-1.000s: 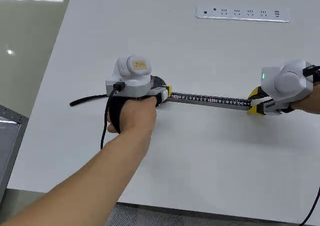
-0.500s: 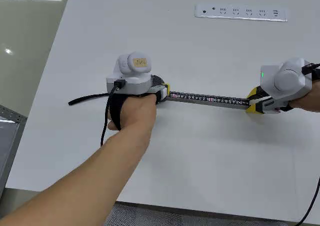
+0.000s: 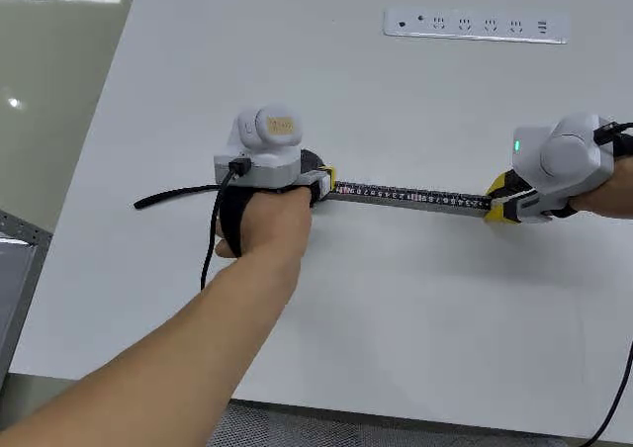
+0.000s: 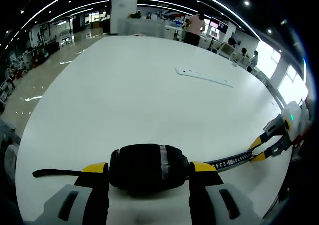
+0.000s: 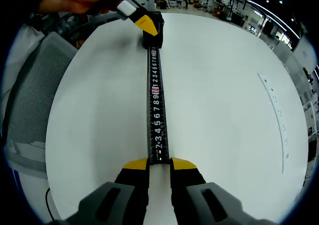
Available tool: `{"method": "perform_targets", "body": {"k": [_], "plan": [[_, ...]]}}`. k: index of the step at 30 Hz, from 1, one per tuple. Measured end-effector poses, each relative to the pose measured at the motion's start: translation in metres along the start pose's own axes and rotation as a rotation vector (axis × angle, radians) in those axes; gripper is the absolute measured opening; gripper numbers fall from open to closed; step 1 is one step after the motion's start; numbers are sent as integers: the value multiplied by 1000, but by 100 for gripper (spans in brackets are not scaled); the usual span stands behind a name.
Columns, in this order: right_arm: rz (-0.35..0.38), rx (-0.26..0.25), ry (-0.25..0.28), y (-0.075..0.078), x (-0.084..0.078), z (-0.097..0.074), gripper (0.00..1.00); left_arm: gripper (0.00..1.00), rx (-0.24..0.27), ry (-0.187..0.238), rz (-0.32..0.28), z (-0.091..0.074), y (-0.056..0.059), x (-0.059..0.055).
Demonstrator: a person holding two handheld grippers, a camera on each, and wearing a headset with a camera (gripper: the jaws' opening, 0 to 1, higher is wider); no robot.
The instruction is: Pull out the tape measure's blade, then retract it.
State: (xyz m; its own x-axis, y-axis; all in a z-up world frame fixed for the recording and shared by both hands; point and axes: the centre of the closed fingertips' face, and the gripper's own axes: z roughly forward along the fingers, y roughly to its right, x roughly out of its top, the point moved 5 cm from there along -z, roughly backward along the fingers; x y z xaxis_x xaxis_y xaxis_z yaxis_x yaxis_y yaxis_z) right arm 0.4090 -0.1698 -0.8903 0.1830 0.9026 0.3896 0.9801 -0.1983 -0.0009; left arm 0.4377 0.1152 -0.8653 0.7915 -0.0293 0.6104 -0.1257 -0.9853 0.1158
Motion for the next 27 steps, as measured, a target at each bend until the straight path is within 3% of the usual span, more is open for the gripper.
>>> {"method": "perform_targets", "body": {"k": [27], "plan": [[2,-7,0,0,0,0,15,60,-12,31,24,0,0,-2]]}}
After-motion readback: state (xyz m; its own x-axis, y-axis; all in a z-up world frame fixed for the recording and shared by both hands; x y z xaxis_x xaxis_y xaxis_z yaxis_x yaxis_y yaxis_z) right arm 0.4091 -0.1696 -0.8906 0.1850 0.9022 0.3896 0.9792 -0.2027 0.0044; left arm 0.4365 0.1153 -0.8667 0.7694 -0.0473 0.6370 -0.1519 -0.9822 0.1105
